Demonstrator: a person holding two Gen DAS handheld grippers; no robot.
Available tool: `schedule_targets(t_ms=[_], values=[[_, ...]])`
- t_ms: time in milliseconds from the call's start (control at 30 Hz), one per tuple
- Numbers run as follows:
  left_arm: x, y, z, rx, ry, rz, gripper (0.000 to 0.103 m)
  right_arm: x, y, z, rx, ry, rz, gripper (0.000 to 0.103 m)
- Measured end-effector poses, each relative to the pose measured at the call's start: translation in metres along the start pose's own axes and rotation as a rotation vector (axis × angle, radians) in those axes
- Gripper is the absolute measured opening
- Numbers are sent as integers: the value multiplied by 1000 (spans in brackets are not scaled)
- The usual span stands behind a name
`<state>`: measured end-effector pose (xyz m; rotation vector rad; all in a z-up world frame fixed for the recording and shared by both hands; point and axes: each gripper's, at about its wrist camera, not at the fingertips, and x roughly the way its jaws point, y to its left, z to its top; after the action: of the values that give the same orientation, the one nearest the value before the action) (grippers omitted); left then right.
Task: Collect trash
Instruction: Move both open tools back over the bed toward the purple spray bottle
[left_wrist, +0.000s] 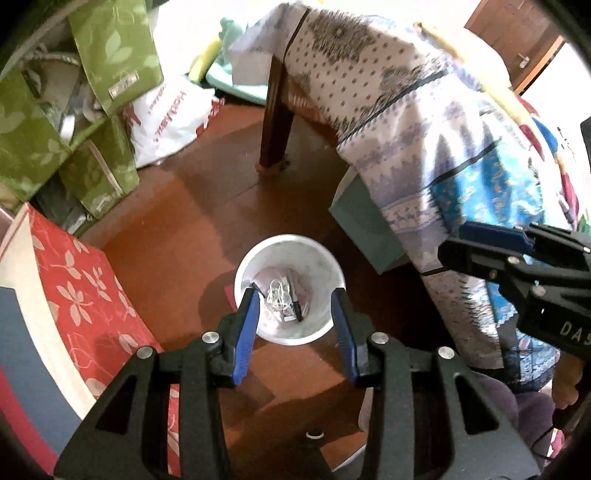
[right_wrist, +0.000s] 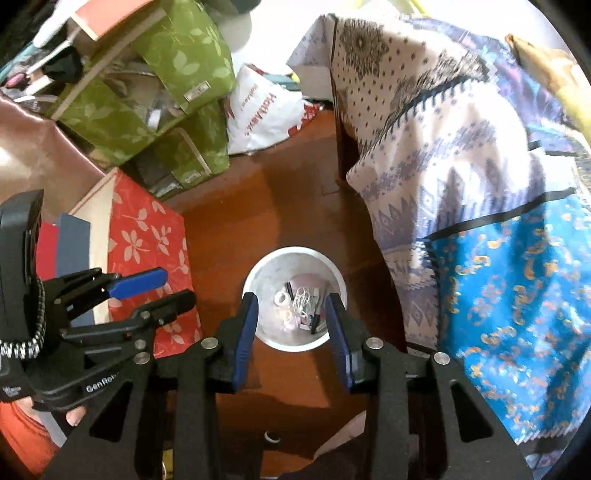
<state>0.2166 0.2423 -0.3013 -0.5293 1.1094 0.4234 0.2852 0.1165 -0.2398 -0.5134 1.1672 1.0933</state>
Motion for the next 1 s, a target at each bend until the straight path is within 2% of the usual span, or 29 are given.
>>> schedule_targets(t_ms=[300, 600, 800, 1000], values=[[-79, -37, 1, 74, -148, -12, 39, -85, -16, -22, 67, -175, -66, 34], [-152, -118, 7, 213, -308, -62, 39, -181, -44, -57, 117, -349, -189, 34], [-180, -179, 11, 300, -375, -119, 45, -236, -77, -87, 159, -436, -267, 34], [-180, -244, 17, 363, -392, -198, 49, -270, -119, -111, 223, -478, -348, 34]])
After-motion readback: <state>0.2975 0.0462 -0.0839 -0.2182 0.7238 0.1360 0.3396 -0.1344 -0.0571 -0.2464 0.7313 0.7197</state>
